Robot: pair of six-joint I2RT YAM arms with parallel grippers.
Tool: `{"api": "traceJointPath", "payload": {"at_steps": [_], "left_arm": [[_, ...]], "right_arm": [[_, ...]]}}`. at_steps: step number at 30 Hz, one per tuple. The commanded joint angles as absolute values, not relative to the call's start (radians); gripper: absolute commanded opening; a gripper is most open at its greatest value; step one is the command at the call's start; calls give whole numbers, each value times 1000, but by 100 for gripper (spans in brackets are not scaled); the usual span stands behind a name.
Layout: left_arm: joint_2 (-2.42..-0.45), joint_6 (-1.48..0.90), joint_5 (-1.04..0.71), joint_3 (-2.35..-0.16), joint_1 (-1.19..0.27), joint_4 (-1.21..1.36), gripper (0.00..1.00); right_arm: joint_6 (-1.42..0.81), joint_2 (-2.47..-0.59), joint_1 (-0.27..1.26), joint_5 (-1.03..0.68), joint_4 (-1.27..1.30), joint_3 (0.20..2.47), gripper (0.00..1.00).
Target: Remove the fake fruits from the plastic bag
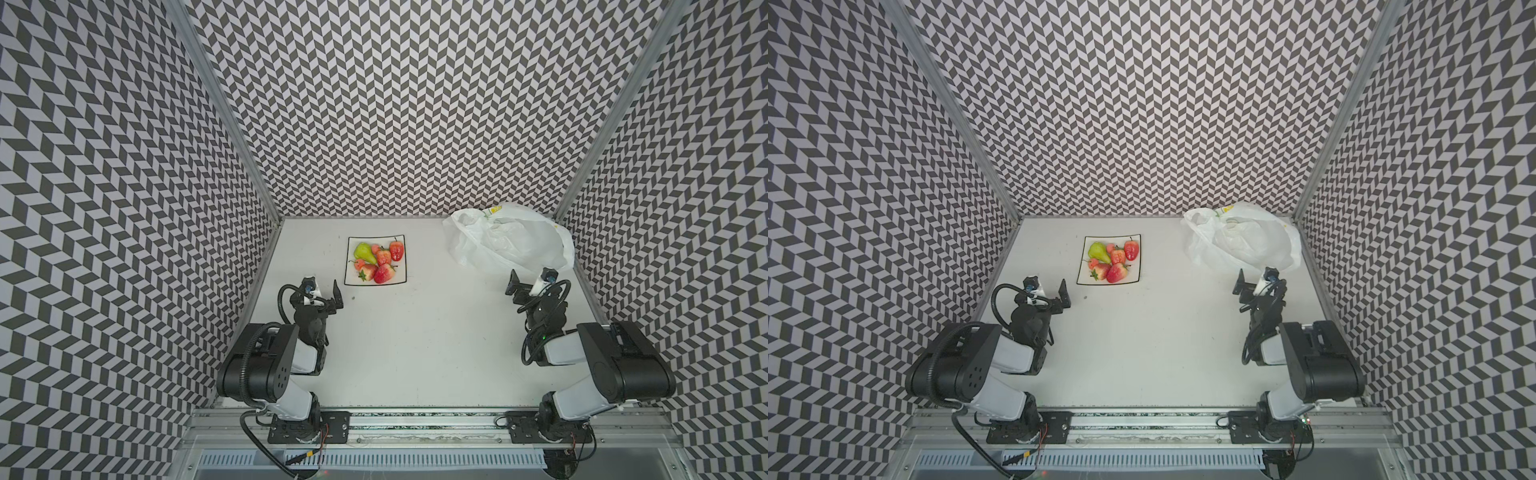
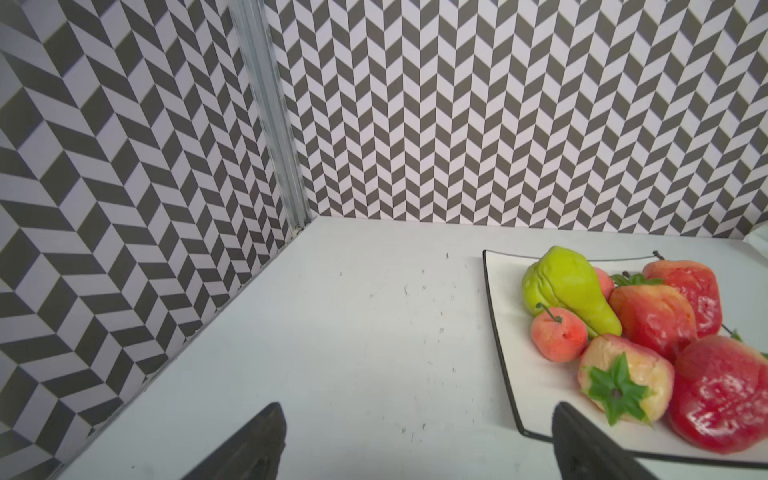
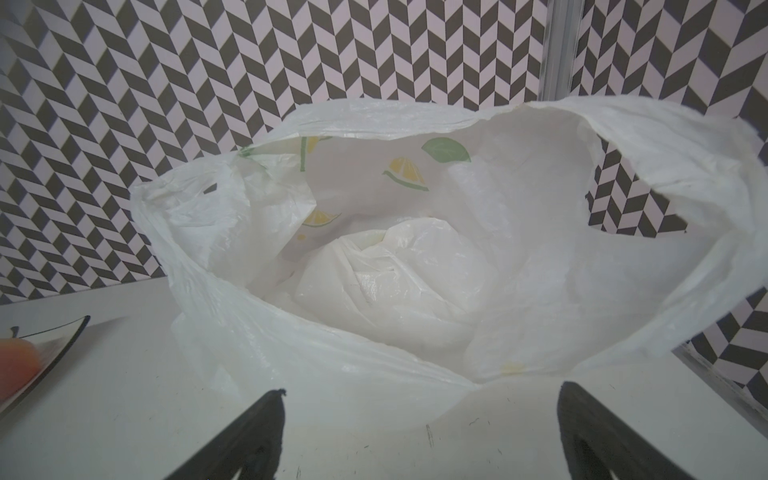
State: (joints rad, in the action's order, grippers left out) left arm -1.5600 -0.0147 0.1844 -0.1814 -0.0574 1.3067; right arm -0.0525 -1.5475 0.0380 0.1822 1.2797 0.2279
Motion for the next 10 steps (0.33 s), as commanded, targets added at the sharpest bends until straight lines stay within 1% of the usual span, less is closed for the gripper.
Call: {"api": "traceJointPath", "payload": {"at_steps": [1,3,5,10], "left_arm": [[-1562,-32,219,-235,-45,1300,100],[-1553,-33,219,-242,-44,1267,100],[-1563,-31,219,-234,-44,1300,100],[-1558,-31,219,-235,-44,1289,100]], "right_arm": [[-29,-1560,46,178,1379,200,100],[-23,-1566,50,181,1349,215,100],[-22,-1569,54,189,1327,247,100],[-22,-1562,54,187,1342,235,100]]}}
